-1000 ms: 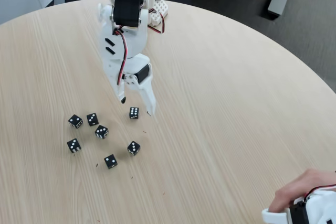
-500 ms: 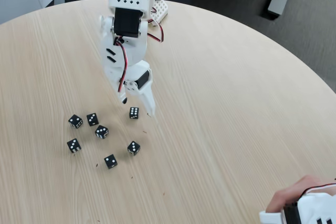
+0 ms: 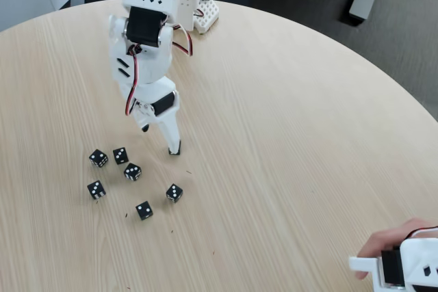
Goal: Pick up the dice with number 6
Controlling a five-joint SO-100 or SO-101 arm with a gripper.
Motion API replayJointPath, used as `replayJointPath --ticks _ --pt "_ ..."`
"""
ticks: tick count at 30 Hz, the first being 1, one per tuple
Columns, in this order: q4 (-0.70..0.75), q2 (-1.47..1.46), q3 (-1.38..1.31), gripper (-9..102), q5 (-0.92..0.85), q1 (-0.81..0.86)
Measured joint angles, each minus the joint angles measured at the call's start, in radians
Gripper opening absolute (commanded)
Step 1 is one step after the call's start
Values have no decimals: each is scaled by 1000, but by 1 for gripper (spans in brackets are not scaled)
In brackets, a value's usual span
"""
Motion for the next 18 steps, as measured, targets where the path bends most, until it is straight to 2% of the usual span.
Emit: replayJointPath --ticks 18 --pt "0 0 0 30 -118 3"
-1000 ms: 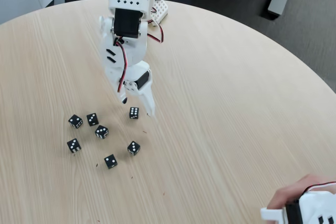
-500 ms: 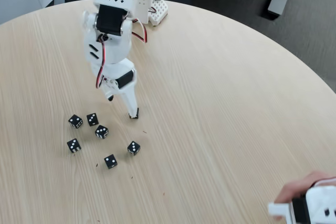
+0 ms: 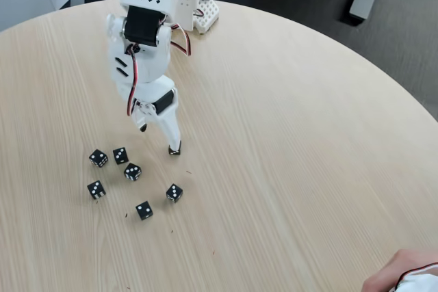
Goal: Pick up the dice with number 6
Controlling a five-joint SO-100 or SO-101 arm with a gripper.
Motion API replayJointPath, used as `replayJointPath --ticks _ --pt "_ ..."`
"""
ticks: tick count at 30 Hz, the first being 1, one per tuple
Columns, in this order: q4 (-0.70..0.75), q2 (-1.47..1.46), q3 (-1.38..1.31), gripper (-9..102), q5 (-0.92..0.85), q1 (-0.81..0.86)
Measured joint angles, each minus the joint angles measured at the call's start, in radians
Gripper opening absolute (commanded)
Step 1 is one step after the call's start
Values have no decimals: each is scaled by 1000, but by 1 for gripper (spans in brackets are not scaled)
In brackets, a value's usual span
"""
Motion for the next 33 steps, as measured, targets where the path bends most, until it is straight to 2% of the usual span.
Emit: replayJointPath --ticks 11,18,33 --pt "0 0 0 29 38 -190" --pt "0 0 0 29 40 -181" --pt "0 0 0 30 172 -100"
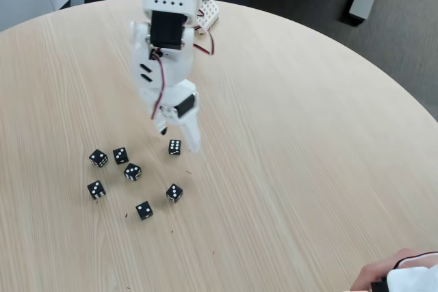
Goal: Pick up the dice with number 6
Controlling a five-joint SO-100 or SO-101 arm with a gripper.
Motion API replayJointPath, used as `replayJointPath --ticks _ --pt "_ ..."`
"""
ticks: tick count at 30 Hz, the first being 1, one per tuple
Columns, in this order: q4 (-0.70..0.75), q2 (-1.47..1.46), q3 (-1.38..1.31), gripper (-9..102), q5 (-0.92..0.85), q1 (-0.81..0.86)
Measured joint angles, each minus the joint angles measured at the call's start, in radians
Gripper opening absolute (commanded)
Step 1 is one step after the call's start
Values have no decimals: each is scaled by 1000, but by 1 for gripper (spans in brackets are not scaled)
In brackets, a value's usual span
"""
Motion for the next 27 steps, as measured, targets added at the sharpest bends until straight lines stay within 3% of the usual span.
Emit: replayJointPath --ticks 27 --pt "-9 -74 -3 29 63 3"
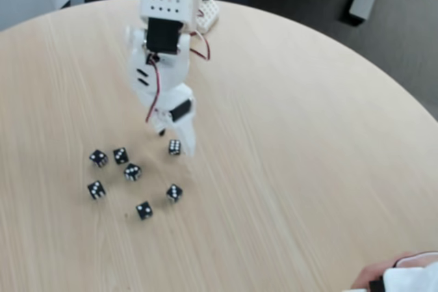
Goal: Pick up the dice with number 6
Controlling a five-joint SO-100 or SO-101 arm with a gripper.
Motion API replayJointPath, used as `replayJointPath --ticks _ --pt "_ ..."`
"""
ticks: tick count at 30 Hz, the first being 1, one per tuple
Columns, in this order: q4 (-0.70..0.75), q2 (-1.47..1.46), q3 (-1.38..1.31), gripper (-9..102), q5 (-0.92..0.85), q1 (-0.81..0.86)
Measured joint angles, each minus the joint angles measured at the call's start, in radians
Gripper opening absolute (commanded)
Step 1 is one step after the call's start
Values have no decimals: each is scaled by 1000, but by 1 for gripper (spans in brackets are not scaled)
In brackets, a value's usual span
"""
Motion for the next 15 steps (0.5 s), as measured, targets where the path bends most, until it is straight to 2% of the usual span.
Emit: replayJointPath --ticks 4,15 --pt "5 -5 -6 29 0 0" --pt "5 -5 -6 17 0 0"
